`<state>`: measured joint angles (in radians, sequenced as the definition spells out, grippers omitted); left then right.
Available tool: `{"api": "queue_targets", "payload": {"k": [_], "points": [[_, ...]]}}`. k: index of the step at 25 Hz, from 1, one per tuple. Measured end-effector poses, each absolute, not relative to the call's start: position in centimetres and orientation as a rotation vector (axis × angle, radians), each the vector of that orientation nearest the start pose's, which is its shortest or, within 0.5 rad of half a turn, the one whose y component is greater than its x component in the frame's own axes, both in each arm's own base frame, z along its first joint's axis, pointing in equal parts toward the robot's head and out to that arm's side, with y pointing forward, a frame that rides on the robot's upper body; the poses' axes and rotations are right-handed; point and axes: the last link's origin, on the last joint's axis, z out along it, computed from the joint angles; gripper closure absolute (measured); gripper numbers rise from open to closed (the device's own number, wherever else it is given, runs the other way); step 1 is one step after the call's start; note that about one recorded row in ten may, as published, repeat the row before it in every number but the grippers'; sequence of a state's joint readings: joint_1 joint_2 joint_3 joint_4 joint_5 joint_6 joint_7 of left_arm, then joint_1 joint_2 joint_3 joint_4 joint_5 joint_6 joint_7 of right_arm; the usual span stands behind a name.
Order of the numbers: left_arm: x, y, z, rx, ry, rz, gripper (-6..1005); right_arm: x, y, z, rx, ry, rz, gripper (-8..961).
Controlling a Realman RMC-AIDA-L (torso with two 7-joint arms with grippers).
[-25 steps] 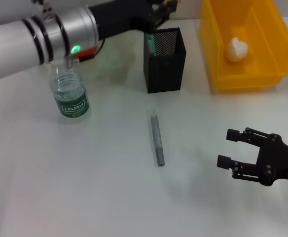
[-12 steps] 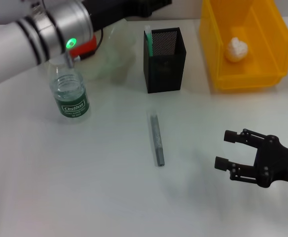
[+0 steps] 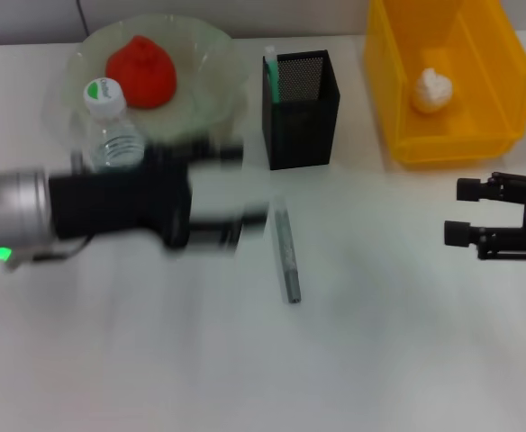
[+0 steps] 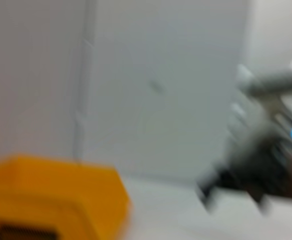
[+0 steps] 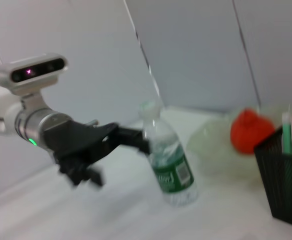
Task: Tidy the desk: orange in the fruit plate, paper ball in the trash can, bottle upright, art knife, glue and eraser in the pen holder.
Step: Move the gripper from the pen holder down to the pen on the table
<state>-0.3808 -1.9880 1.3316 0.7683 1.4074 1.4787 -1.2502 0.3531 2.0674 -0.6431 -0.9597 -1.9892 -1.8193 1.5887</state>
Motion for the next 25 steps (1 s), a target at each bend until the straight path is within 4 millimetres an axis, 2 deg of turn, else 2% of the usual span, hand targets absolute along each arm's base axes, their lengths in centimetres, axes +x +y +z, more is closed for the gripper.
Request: {"api": "queue_targets", "payload": {"k": [4, 8, 11, 14, 17, 19, 22, 25], "points": [[-24.8, 29.6, -0.9, -2.931, -0.299, -0.713, 153, 23.5, 30.9, 7.9, -2.828, 0.84, 0.435, 149], [-25.6, 29.3, -0.7, -2.962, -0.332, -0.653, 153, 18.3, 33.9, 8.2, -2.836, 0.903, -0.011, 149], [-26.1, 29.3, -0.6, -2.964, -0.354, -0.616, 153, 14.8, 36.1, 6.5, -2.793, 0.869, -0.324, 154], [-26.5, 29.3, -0.6, -2.96, -0.383, -0.589, 153, 12.6, 37.9, 3.1, -2.721, 0.822, -0.608, 161], [-26.7, 29.3, -0.8, -2.961, -0.398, -0.573, 153, 11.7, 39.0, -0.2, -2.656, 0.736, -0.767, 168], [-26.7, 29.1, -1.1, -2.962, -0.402, -0.568, 153, 11.5, 39.3, -2.2, -2.635, 0.686, -0.809, 173], [-27.0, 28.9, -1.7, -2.962, -0.409, -0.547, 153, 11.2, 39.5, -4.4, -2.654, 0.645, -0.763, 180], [-27.2, 28.8, -1.8, -2.966, -0.414, -0.526, 154, 10.6, 39.7, -5.6, -2.682, 0.66, -0.664, 187]]}}
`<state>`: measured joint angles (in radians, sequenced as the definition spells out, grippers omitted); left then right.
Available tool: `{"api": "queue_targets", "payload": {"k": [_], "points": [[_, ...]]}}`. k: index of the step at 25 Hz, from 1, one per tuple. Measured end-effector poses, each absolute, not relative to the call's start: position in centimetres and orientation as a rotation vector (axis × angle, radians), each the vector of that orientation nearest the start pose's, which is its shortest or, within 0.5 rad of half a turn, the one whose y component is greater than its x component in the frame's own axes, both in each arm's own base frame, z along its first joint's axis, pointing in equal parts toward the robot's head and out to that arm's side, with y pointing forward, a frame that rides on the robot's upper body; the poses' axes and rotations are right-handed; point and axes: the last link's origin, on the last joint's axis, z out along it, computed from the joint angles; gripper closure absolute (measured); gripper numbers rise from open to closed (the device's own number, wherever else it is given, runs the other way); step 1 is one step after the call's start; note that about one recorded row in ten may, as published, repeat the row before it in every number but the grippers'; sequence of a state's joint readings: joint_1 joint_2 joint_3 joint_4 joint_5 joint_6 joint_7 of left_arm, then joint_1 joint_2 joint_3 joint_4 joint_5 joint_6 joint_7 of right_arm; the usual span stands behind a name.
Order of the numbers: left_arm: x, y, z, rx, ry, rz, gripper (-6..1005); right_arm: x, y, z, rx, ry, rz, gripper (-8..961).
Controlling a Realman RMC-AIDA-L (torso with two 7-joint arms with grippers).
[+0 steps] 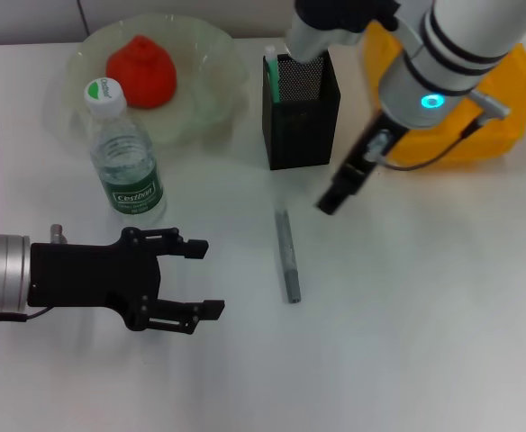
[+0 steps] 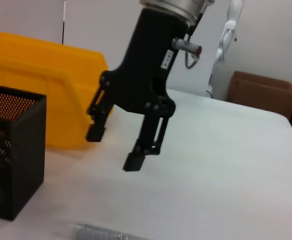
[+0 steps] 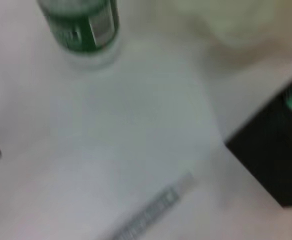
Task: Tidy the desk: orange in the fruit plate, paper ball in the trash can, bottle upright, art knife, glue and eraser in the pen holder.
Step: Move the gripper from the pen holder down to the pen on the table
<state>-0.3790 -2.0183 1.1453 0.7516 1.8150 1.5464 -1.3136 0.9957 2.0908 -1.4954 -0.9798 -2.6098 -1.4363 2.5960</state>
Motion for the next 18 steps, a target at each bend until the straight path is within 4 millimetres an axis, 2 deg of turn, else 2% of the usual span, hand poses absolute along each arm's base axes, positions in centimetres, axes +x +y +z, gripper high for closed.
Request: {"api": "queue_targets", "payload": {"k": [6, 18], "points": [[-27.8, 28.7, -1.6, -2.987, -0.446, -0.476, 154, 10.4, 39.8, -7.6, -2.71, 0.705, -0.553, 201], [-28.0, 28.7, -1.6, -3.004, -0.453, -0.433, 154, 11.7, 39.1, -11.1, -2.711, 0.698, -0.552, 230]]}}
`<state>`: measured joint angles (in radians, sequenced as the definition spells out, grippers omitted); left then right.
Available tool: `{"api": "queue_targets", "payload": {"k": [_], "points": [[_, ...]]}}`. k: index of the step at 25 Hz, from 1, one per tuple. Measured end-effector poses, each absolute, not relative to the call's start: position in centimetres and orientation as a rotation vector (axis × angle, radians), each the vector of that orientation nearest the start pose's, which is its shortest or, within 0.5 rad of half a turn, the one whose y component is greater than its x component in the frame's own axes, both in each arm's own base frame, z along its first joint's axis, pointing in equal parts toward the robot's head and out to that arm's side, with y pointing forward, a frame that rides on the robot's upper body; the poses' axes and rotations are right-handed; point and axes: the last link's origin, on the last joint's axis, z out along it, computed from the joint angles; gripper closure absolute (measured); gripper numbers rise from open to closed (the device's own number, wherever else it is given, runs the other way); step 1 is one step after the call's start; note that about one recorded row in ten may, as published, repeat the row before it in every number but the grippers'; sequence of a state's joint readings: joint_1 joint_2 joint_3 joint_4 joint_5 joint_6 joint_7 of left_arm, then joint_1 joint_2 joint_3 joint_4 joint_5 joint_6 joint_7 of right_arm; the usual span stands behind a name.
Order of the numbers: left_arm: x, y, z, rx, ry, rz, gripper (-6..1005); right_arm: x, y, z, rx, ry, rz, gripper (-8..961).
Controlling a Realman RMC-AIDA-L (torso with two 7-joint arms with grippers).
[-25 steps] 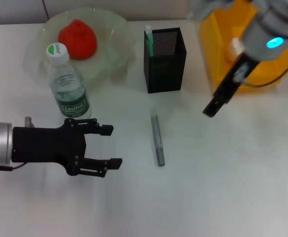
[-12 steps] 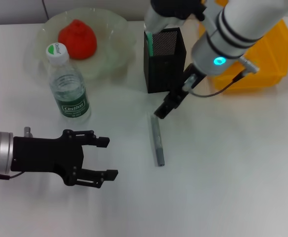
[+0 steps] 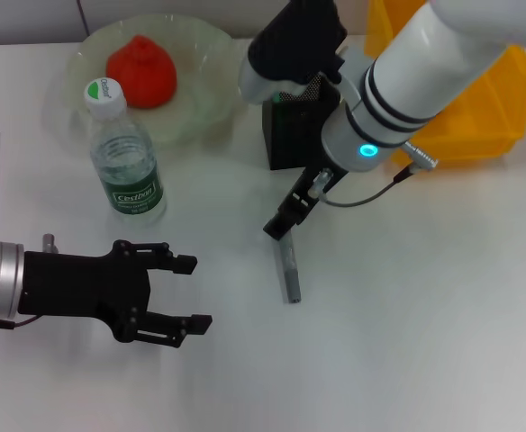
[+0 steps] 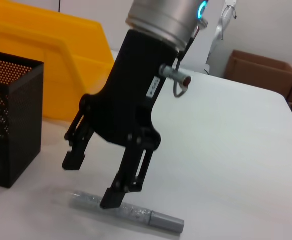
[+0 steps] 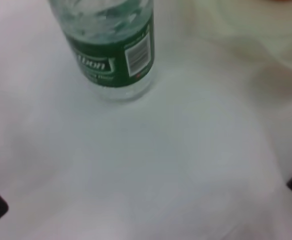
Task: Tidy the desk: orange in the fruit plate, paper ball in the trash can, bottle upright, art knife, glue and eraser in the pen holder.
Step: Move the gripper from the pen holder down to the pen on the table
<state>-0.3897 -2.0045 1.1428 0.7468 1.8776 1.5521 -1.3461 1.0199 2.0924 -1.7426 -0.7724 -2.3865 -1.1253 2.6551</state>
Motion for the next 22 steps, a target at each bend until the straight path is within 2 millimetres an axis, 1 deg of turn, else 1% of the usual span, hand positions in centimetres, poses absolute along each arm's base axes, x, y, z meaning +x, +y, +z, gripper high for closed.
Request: {"api": "queue_targets", "payload": {"k": [4, 8, 12, 20, 22], "points": [[-27.8, 28.7, -1.7, -3.006, -0.455, -0.44, 154, 12.0, 39.0, -11.4, -2.709, 0.695, -0.566, 239], [-27.8, 28.6, -1.9, -3.008, -0.461, -0.446, 154, 12.3, 38.4, -12.2, -2.725, 0.663, -0.582, 249], [-27.8, 28.6, -1.9, -3.008, -0.461, -0.446, 154, 12.4, 38.2, -12.3, -2.73, 0.655, -0.593, 258], [-27.7, 28.4, -2.0, -3.013, -0.462, -0.455, 154, 12.5, 37.9, -12.6, -2.739, 0.653, -0.601, 482], [-27.7, 28.4, -2.0, -3.013, -0.463, -0.456, 154, 12.5, 37.8, -12.6, -2.741, 0.647, -0.609, 512]]}}
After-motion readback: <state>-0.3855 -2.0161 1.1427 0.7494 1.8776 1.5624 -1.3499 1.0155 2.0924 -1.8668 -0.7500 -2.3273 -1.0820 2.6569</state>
